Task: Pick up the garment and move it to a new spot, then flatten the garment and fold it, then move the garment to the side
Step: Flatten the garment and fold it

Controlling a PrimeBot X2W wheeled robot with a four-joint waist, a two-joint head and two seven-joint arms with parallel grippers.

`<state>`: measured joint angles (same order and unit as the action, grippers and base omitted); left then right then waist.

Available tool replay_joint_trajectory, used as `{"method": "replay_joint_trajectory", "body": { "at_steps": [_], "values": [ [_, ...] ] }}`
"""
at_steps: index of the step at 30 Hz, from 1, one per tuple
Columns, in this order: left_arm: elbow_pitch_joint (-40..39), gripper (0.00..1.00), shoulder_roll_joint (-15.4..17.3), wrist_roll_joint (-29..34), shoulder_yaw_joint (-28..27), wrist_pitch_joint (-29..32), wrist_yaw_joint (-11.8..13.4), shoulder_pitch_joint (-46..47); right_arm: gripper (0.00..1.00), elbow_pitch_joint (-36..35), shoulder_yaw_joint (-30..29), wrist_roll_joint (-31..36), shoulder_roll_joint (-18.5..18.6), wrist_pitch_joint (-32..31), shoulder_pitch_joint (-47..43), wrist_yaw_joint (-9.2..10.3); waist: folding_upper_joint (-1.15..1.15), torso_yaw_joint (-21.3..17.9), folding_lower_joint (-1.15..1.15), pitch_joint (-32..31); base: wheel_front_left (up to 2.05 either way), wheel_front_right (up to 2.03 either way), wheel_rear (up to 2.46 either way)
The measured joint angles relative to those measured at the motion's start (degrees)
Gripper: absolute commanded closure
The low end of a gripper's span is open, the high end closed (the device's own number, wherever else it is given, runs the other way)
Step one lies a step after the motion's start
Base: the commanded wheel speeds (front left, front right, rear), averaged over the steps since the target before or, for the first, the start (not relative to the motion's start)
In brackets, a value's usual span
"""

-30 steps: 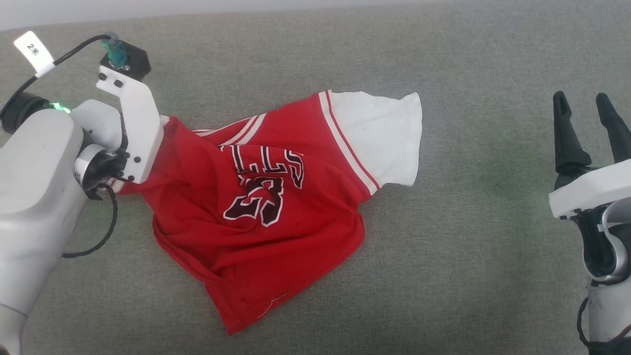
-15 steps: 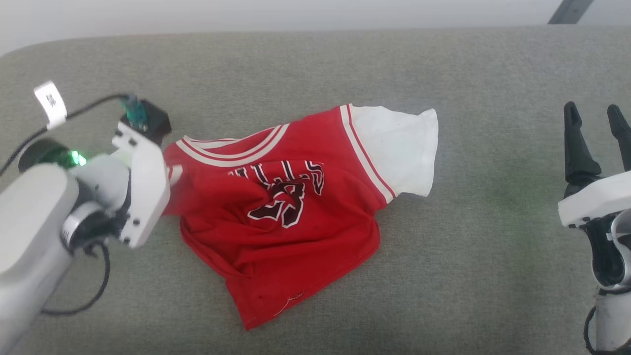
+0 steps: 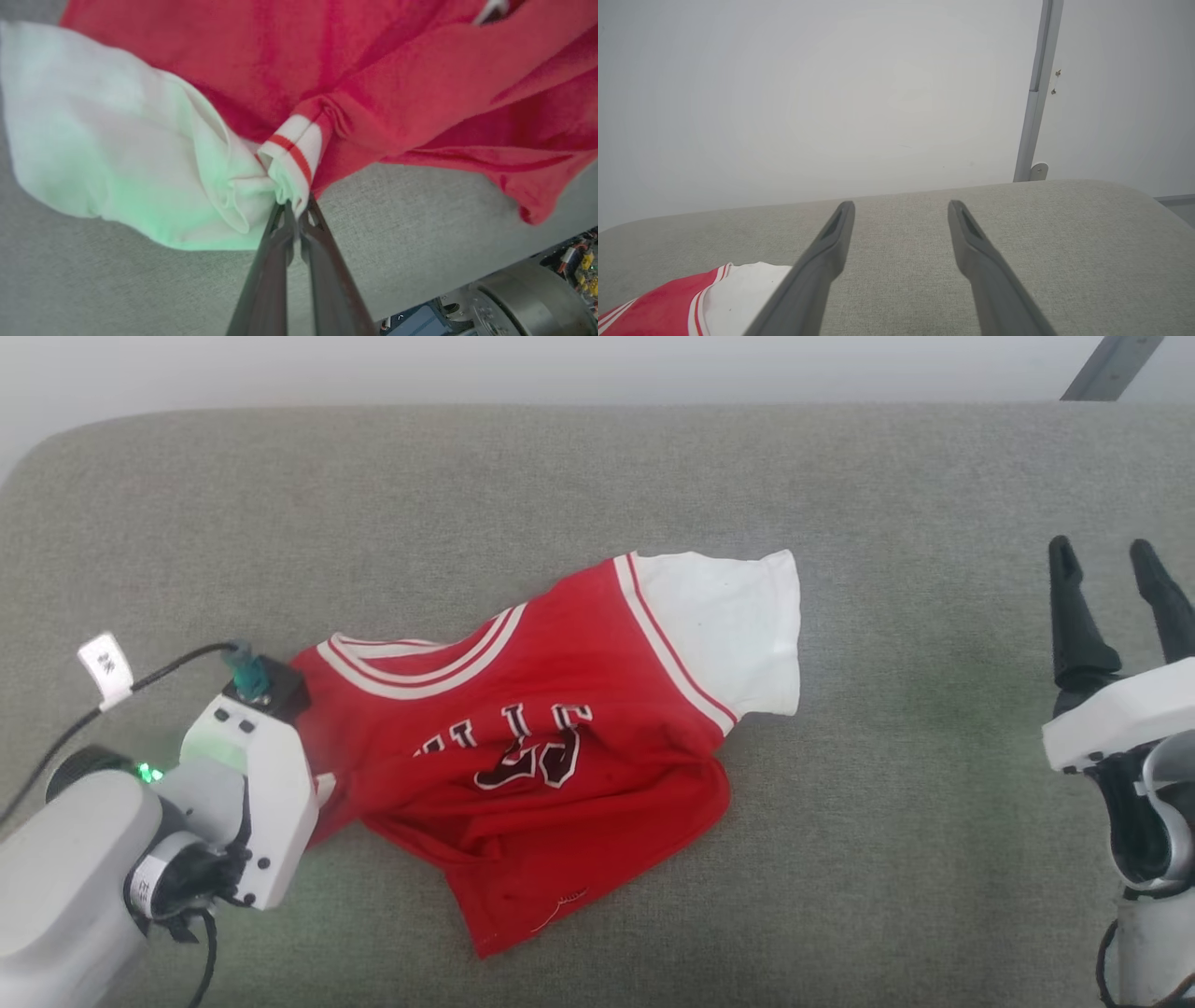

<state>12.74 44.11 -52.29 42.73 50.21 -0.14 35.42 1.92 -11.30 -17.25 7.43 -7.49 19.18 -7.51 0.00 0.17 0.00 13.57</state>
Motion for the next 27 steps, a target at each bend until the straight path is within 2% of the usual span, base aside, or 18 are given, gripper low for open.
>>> {"method": "replay_joint_trajectory", "body": {
  "at_steps": [2,3,4,10,14,21,27],
  "values": [
    [0.8,0.52,-0.4,-0.6,-0.5,-0.8,0.5,-0.2,0.00,0.1,0.6,-0.3,0.1,-0.1,0.0,0.00,0.00,-0.1,0.00,-0.1,0.00,0.00,0.00],
    [1.2,0.14,-0.6,-0.7,-0.9,-1.5,0.9,-0.2,0.00,0.2,1.1,-0.4,0.1,-0.2,0.0,0.00,0.00,-0.2,0.00,-0.2,0.00,0.00,0.00],
    [1.5,0.00,-0.7,-0.9,-1.2,-1.6,1.0,-0.3,0.00,0.3,1.4,-0.4,0.2,-0.2,0.0,0.00,0.00,-0.2,0.00,-0.4,0.00,0.00,0.00],
    [1.1,0.00,-0.8,-1.5,-2.8,-3.9,2.3,-0.5,0.00,0.6,2.5,-1.0,0.7,-1.1,-0.7,0.00,0.00,0.6,0.00,-1.2,0.00,0.00,0.00],
    [0.1,0.00,-0.9,-1.7,-4.2,-6.4,4.4,-1.5,0.00,1.0,3.5,-1.5,1.3,-2.2,-1.5,0.00,0.00,1.9,0.00,-1.9,0.00,0.00,0.00],
    [-3.0,0.00,-1.1,-0.2,-6.8,-15.4,7.4,-4.6,0.00,2.2,5.3,-2.6,2.5,-6.2,-2.5,0.00,0.00,4.6,0.00,-3.1,0.00,0.00,0.00],
    [-4.5,0.00,-1.7,3.4,-8.6,-26.0,9.7,-7.2,0.00,4.8,6.5,-4.2,3.9,-11.1,-2.6,0.00,0.00,7.3,0.00,-3.6,0.00,0.00,0.00]
  ]
}}
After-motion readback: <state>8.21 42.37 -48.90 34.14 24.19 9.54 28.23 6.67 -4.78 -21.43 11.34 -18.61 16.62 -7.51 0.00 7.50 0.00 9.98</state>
